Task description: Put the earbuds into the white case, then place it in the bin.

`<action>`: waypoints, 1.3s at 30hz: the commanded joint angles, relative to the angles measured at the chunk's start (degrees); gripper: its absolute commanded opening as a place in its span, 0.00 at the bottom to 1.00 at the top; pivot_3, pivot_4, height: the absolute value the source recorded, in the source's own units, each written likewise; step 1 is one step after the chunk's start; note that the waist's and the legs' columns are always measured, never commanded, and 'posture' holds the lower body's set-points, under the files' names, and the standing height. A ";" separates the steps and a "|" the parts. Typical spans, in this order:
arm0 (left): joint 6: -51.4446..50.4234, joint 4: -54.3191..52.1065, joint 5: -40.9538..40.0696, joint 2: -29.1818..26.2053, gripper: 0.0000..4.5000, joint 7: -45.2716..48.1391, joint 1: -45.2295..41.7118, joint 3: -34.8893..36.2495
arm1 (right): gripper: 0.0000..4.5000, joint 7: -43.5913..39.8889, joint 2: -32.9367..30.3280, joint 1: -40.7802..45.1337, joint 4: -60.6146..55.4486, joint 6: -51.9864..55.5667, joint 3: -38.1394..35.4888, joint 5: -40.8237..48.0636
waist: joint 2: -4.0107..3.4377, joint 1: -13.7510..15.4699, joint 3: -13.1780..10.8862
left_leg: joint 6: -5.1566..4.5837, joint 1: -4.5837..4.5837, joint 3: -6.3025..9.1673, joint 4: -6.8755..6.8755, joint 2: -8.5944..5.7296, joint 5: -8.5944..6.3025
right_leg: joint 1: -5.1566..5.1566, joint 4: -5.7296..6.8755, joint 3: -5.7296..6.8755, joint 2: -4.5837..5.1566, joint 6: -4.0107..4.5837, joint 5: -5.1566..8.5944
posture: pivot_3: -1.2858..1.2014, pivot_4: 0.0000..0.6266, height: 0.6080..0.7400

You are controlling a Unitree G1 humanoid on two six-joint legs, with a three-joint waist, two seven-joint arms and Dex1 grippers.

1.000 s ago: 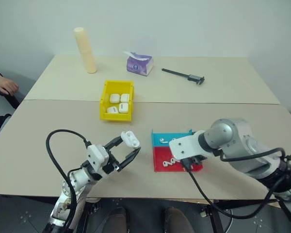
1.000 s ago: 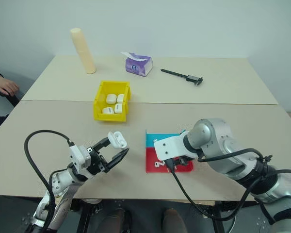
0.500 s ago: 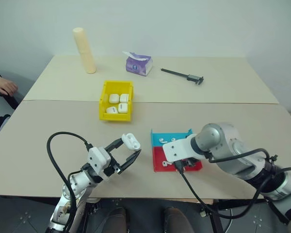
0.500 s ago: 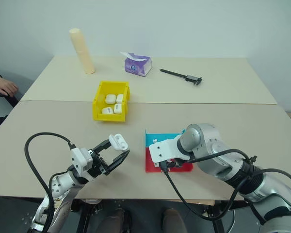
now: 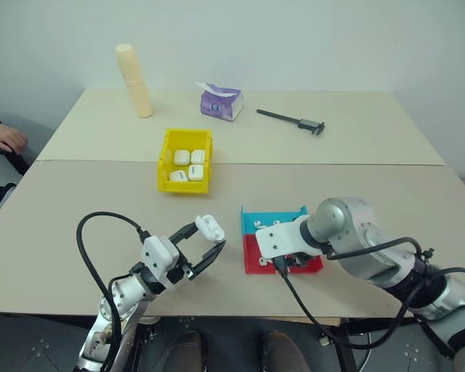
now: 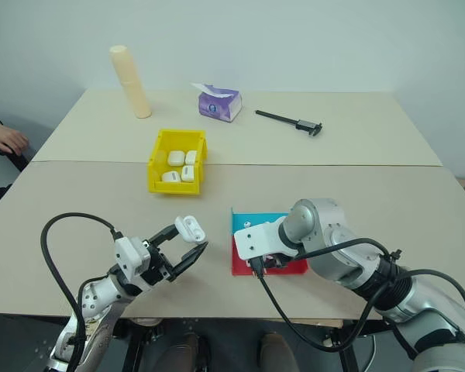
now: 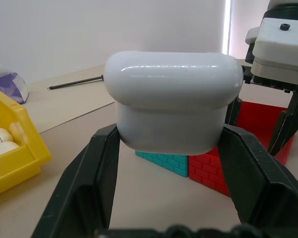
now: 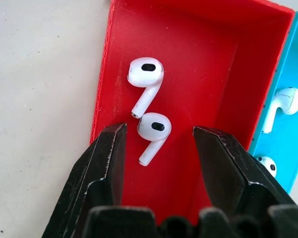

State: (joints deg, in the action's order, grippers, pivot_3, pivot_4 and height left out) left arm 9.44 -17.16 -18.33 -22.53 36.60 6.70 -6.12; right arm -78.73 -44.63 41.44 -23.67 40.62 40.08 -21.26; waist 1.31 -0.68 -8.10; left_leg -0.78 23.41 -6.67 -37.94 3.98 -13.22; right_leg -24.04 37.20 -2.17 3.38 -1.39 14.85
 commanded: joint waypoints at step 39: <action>-0.53 -1.37 3.07 1.72 0.60 -0.59 -0.47 0.18 | 0.25 0.69 -0.09 -1.15 -0.75 -1.37 0.09 -2.23 | 0.01 -0.01 0.01 | 0.00 -0.01 0.01 0.00 0.00 0.00 | 0.01 0.00 0.00 0.00 0.00 0.00 | 0.52 0.24 1.00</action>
State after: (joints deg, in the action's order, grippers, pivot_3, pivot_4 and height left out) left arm 8.73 -17.13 -15.48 -21.03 36.44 6.65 -6.16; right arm -78.55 -44.61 40.19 -23.71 39.78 40.14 -22.27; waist 1.32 -0.69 -8.10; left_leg -0.78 23.40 -6.65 -37.94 3.98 -13.22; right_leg -24.02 37.19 -2.17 3.38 -1.39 14.85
